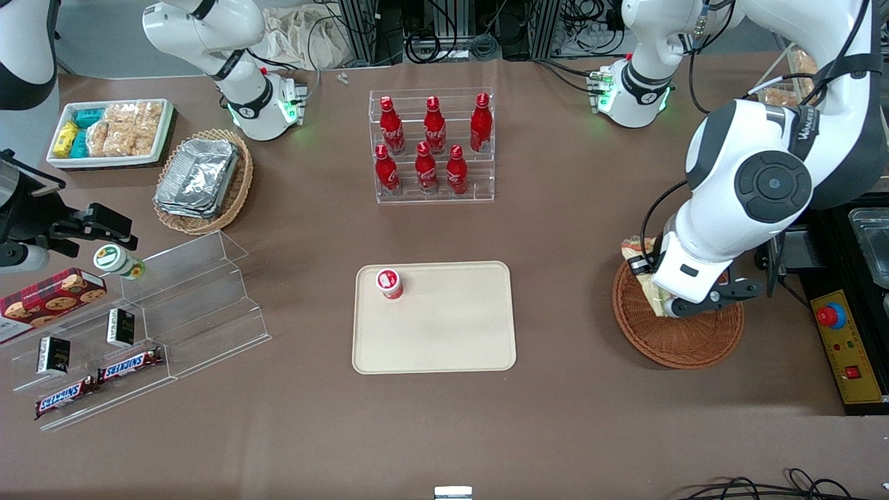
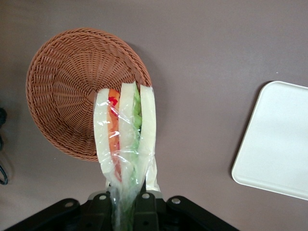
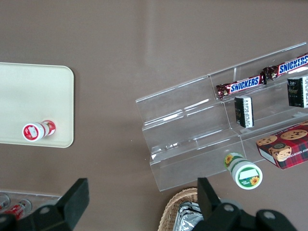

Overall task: Place sandwich from basket to tray
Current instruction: 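Carry the sandwich over the cream tray with the left gripper, then lower the sandwich onto the tray and open the left gripper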

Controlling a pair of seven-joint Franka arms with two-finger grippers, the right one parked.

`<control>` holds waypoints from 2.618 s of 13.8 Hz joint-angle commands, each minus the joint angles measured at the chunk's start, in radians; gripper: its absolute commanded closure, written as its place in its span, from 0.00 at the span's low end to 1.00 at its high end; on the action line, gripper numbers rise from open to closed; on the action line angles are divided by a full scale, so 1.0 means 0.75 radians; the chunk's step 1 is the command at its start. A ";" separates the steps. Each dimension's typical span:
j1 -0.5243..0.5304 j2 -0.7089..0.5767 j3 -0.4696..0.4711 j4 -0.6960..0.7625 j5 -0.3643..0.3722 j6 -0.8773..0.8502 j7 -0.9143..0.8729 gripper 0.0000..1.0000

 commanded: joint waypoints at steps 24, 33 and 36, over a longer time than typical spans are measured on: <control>-0.369 0.545 -0.076 0.055 -0.074 0.574 -0.224 1.00; -0.402 0.654 -0.071 0.100 -0.021 0.689 -0.228 0.96; -0.400 0.658 -0.071 0.100 -0.021 0.709 -0.226 0.64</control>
